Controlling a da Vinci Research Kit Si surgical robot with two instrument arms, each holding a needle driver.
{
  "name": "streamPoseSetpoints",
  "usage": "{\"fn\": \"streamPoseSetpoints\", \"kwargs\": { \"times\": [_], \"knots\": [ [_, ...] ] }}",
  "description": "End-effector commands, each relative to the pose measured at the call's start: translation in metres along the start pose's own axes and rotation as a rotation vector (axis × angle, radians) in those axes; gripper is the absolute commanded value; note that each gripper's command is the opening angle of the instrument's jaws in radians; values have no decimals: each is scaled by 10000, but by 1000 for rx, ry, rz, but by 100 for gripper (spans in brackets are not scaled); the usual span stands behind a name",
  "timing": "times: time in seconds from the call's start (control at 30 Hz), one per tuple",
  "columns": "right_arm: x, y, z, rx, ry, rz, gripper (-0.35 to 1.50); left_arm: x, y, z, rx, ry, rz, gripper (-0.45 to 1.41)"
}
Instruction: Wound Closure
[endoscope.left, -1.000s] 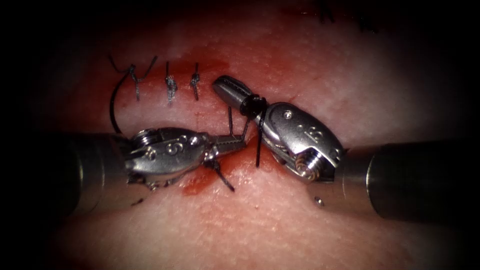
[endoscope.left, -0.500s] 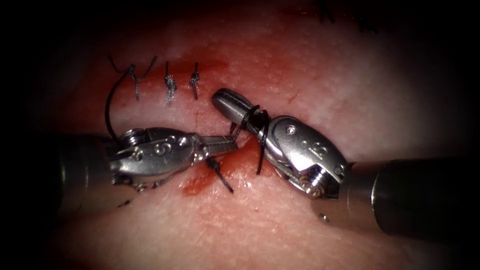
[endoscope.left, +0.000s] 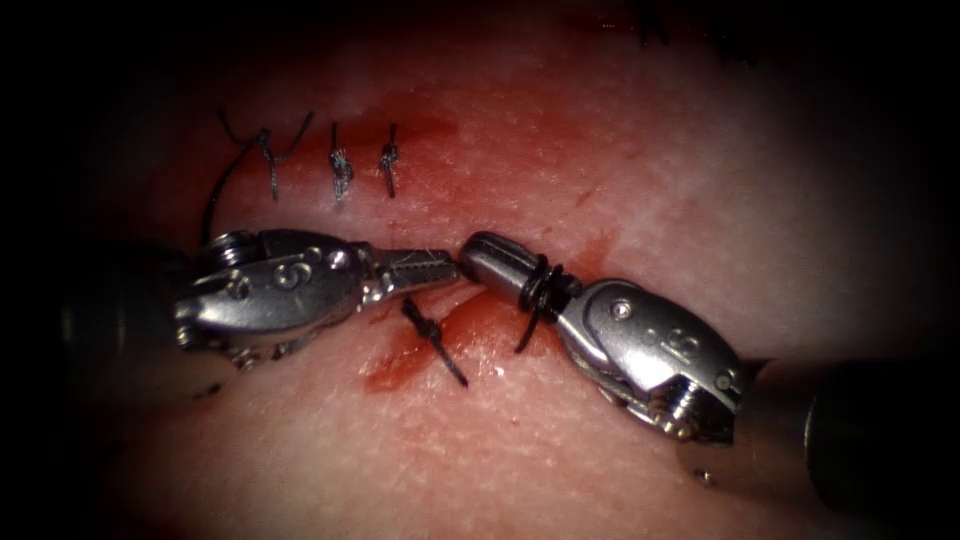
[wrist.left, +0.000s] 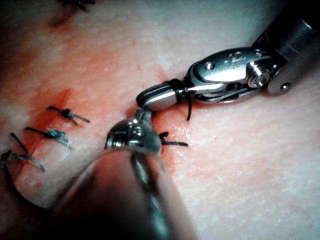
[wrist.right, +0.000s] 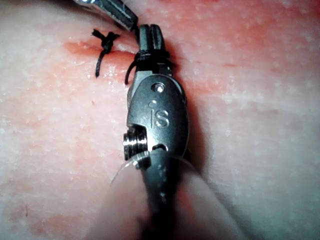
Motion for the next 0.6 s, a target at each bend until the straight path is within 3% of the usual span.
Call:
{"fn": "streamPoseSetpoints", "kwargs": {
  "times": [0.03, 0.33, 0.6],
  "knots": [
    [-7, -3, 5, 17, -1, -41, -35, -4, 3, 8, 0, -1, 0, -45],
    [-18, -18, -5, 93, 11, -170, -35, -6, -2, -2, 10, -8, 8, -45],
    [-7, -39, -21, 122, 29, -288, -35, 28, -42, -35, 73, -13, 43, -45]
  ]
}}
